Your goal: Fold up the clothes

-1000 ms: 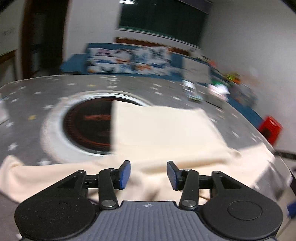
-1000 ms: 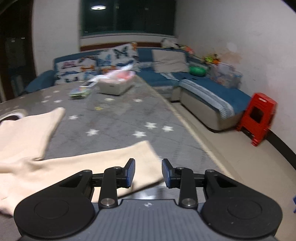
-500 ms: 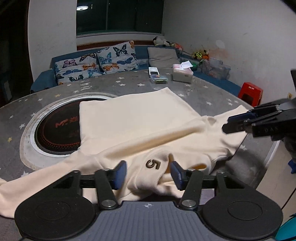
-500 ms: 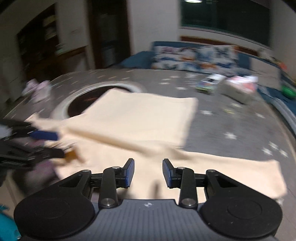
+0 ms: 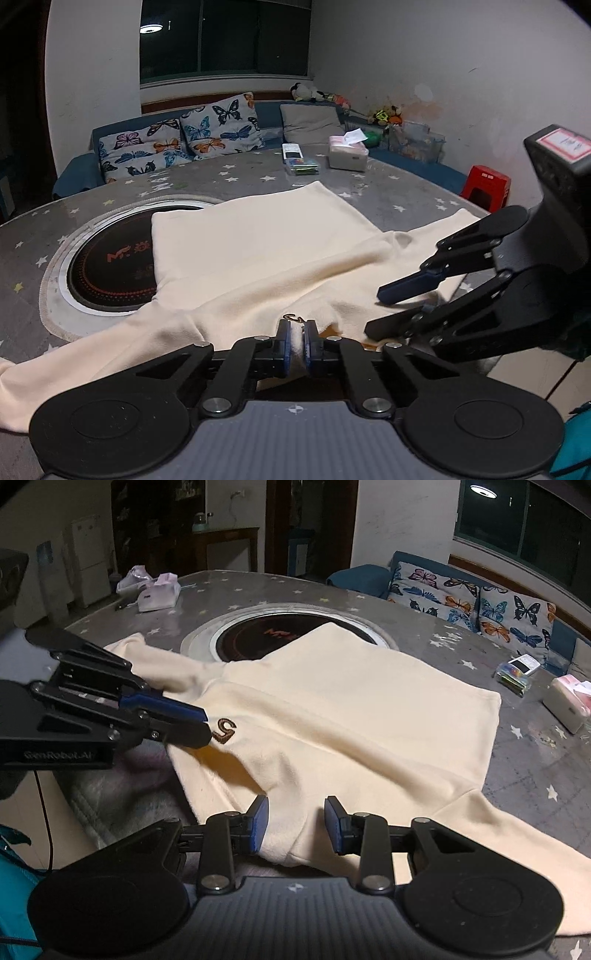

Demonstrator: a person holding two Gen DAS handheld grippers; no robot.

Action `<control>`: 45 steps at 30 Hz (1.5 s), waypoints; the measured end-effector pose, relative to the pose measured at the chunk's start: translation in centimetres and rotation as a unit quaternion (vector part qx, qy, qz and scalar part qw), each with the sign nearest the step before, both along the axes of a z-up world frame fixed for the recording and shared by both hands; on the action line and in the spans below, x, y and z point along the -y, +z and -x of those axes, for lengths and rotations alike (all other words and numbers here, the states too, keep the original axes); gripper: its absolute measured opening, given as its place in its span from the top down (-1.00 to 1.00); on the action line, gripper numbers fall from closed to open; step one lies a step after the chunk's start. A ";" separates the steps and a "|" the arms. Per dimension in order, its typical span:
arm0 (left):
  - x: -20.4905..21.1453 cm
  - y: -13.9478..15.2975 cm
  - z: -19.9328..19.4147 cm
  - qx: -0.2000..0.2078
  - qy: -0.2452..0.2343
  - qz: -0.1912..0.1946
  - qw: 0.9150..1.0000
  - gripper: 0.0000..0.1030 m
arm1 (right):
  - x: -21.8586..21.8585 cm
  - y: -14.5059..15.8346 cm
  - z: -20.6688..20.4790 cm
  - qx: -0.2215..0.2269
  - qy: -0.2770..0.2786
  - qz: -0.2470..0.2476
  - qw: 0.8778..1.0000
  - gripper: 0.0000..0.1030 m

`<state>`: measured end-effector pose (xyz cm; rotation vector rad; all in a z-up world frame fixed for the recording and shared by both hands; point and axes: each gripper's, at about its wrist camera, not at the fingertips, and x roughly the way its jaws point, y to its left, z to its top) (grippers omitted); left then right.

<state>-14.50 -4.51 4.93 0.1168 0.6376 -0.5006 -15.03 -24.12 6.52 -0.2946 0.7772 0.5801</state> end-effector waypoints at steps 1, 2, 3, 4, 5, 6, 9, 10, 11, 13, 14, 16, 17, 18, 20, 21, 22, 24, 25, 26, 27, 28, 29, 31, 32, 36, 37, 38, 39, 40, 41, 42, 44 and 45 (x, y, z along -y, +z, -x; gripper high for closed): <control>0.0 0.1 0.1 0.000 -0.002 0.002 1.000 0.85 | -0.2 -0.1 0.1 -0.001 0.003 0.003 1.000 0.35; 0.0 0.1 0.2 0.000 -0.005 0.004 1.000 0.85 | -0.3 -0.3 0.3 -0.002 0.006 0.007 1.000 0.34; 0.0 0.2 0.3 0.000 -0.008 0.006 1.000 0.86 | -0.5 -0.4 0.4 -0.003 0.008 0.010 1.000 0.26; 0.0 0.2 0.5 0.000 -0.010 0.007 1.000 0.86 | -0.6 -0.5 0.5 -0.004 0.011 0.013 1.000 0.22; 0.0 0.2 0.5 0.000 -0.012 0.005 1.000 0.86 | -0.8 -0.6 0.7 -0.005 0.014 0.016 1.000 0.22; 0.0 0.2 0.6 -0.002 -0.013 0.004 1.000 0.86 | -1.0 -0.8 0.8 -0.006 0.017 0.020 1.000 0.23; -0.1 -0.1 0.7 -0.006 -0.017 -0.001 1.000 0.85 | -1.3 -1.0 1.4 0.004 0.025 0.034 0.999 0.39; -0.1 -0.2 0.8 -0.007 -0.018 -0.002 1.000 0.85 | -1.3 -0.9 1.6 0.009 0.027 0.037 0.999 0.48; -0.2 -0.3 0.8 -0.009 -0.020 -0.003 1.000 0.86 | -1.2 -0.8 1.7 0.009 0.027 0.038 0.999 0.65; -0.3 -0.4 0.9 -0.011 -0.023 -0.005 1.000 0.86 | -0.8 -0.5 1.7 0.006 0.025 0.038 0.999 0.81; -0.3 -0.5 1.0 -0.013 -0.024 -0.006 1.000 0.85 | -0.5 -0.3 1.8 0.005 0.023 0.038 0.999 0.83; -0.4 -0.7 1.1 -0.017 -0.030 -0.007 0.999 0.85 | 0.0 0.0 2.1 -0.001 0.026 0.037 0.999 0.83; -0.4 -0.8 1.1 -0.020 -0.035 -0.008 0.999 0.85 | 0.1 0.0 2.2 -0.004 0.028 0.038 0.999 0.83; -0.3 -1.0 1.0 -0.024 -0.039 -0.010 0.999 0.85 | 0.1 0.0 2.3 -0.008 0.031 0.040 0.999 0.83; -0.2 -1.2 0.9 -0.031 -0.046 -0.014 0.998 0.83 | 0.2 -0.3 2.5 -0.014 0.038 0.042 0.998 0.81; -0.3 -1.2 0.8 -0.032 -0.048 -0.016 0.998 0.77 | 0.2 -0.3 2.5 -0.016 0.038 0.041 0.998 0.77; -0.3 -1.0 0.8 -0.032 -0.049 -0.018 0.998 0.76 | 0.2 -0.2 2.5 -0.018 0.038 0.039 0.998 0.73; -0.8 -0.2 0.6 -0.022 -0.045 -0.014 0.999 0.74 | 0.6 0.1 2.5 -0.025 0.040 0.026 0.999 0.59; -1.0 0.3 0.4 -0.015 -0.043 -0.008 0.999 0.74 | 0.7 0.4 2.4 -0.029 0.042 0.020 0.998 0.57; -1.3 0.8 0.1 -0.009 -0.040 -0.001 0.999 0.72 | 1.0 0.6 2.4 -0.028 0.042 0.016 0.999 0.56; -1.5 1.2 -0.3 -0.003 -0.032 0.006 0.999 0.72 | 1.2 0.9 2.4 -0.028 0.041 0.011 0.999 0.56; -1.5 1.5 -0.8 0.000 -0.026 0.012 1.000 0.72 | 1.6 1.3 2.1 -0.028 0.036 0.003 0.999 0.56; -1.5 1.7 -1.3 0.003 -0.021 0.018 1.000 0.72 | 2.0 1.6 1.9 -0.026 0.029 -0.004 0.999 0.56; -1.0 1.6 -2.4 0.003 -0.016 0.028 0.999 0.72 | 2.9 2.0 1.1 -0.015 0.006 -0.013 1.000 0.56; -0.7 1.4 -2.8 0.000 -0.014 0.031 0.999 0.72 | 3.3 2.1 0.6 -0.008 -0.008 -0.018 1.000 0.56; 1.0 -0.4 -4.4 -0.026 -0.017 0.034 0.999 0.72 | 5.0 2.0 -1.6 0.016 -0.066 -0.030 0.997 0.56; 1.4 -0.9 -4.6 -0.032 -0.018 0.032 0.999 0.72 | 5.3 1.7 -2.1 0.017 -0.075 -0.031 0.997 0.56; 1.6 -1.3 -4.7 -0.037 -0.019 0.029 0.999 0.72 | 5.5 1.4 -2.7 0.018 -0.085 -0.033 0.996 0.56; 1.8 -1.7 -4.7 -0.043 -0.020 0.028 0.998 0.72 | 5.8 1.1 -3.1 0.019 -0.094 -0.035 0.995 0.56; 2.0 -2.0 -4.7 -0.048 -0.021 0.028 0.998 0.72 | 6.0 0.7 -3.6 0.017 -0.102 -0.036 0.994 0.56; 2.1 -2.3 -4.6 -0.054 -0.023 0.027 0.998 0.72 | 6.2 0.3 -4.0 0.015 -0.111 -0.035 0.993 0.56; 2.2 -2.5 -4.5 -0.057 -0.023 0.027 0.998 0.72 | 6.5 -0.3 -4.3 0.013 -0.124 -0.029 0.992 0.56; 2.2 -2.7 -4.3 -0.060 -0.023 0.029 0.998 0.68 | 7.2 -1.1 -4.7 0.005 -0.140 -0.025 0.990 0.57; 2.3 -2.8 -4.2 -0.061 -0.023 0.030 0.997 0.66 | 7.5 -1.4 -4.8 0.001 -0.145 -0.027 0.989 0.57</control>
